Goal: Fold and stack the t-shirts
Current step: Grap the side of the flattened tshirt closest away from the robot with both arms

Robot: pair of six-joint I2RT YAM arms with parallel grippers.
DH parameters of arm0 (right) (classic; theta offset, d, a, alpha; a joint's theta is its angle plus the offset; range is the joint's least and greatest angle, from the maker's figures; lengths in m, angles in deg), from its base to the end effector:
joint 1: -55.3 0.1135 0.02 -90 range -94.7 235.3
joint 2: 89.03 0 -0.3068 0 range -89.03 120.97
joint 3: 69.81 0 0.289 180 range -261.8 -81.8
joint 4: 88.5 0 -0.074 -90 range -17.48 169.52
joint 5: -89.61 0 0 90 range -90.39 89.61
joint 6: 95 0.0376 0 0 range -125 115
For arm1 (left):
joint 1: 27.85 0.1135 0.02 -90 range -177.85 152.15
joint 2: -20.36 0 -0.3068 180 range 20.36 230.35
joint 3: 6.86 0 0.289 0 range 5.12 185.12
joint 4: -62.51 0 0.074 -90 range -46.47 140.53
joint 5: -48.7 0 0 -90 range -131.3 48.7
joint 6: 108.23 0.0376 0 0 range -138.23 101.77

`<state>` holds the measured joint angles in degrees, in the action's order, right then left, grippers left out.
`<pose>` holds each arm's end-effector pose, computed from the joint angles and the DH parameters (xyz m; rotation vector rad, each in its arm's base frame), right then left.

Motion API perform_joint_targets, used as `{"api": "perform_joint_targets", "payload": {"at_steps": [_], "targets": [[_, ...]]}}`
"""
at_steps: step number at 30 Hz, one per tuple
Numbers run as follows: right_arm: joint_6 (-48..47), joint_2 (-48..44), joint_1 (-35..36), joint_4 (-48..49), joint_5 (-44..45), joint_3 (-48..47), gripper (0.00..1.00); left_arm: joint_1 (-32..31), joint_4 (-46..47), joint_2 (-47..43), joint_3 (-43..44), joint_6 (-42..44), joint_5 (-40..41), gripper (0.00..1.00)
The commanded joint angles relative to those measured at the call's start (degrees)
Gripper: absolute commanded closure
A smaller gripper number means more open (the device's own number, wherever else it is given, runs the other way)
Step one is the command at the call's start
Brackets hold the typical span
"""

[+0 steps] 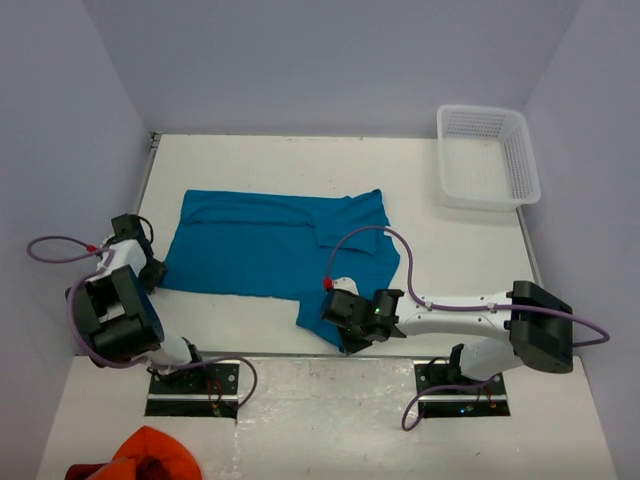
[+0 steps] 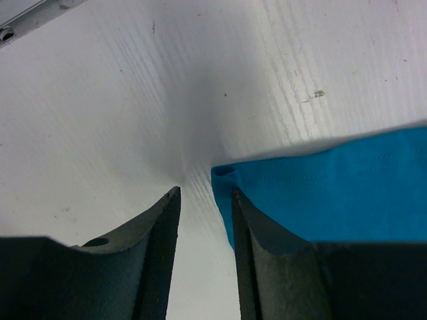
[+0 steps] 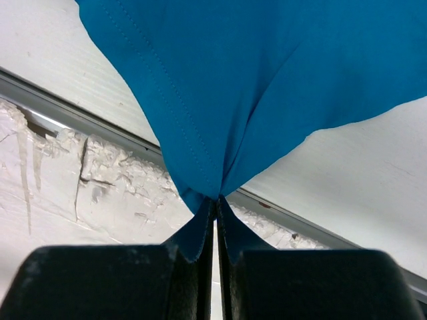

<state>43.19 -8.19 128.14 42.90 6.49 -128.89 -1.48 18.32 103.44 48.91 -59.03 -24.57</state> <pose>0.0860 0.2633 0.2044 -0.5792 2.7899 0.3450 0.2413 0.1317 0.1811 -1.5851 2.2674 0.3469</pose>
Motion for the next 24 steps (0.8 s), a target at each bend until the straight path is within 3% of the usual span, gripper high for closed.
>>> {"api": "perform_joint_targets", "payload": {"at_steps": [1,5,8,11,12,13,19,24], "targets": [[1.47,-0.33,0.11,0.76,-0.89,0.33,1.00,0.61,2.59,1.55,2.97,0.98,-0.73,0.62],[1.91,-0.68,0.11,0.76,-0.81,0.42,1.00,0.61,2.85,3.13,2.97,0.81,-0.82,0.63],[2.00,-0.86,0.11,1.02,-0.90,0.33,1.00,0.61,3.46,4.01,2.27,0.81,-0.12,0.70],[2.44,-1.03,0.11,0.76,-0.46,-0.11,1.00,0.61,3.73,4.80,2.09,0.89,-0.29,0.82],[2.70,-1.21,0.11,0.50,-0.02,-0.28,1.00,0.61,3.56,5.06,2.18,0.89,-0.47,0.96],[3.05,-1.38,0.20,0.06,0.76,-0.37,1.00,0.53,3.47,4.98,2.26,0.89,-0.65,1.00],[8.67,-3.67,0.02,-9.33,12.09,-2.92,1.00,0.52,1.18,-0.55,2.35,1.07,-1.35,1.00],[11.58,-5.08,-1.47,-11.36,15.36,-2.91,1.00,0.52,0.31,-4.69,3.14,2.65,-1.79,1.00]]}}
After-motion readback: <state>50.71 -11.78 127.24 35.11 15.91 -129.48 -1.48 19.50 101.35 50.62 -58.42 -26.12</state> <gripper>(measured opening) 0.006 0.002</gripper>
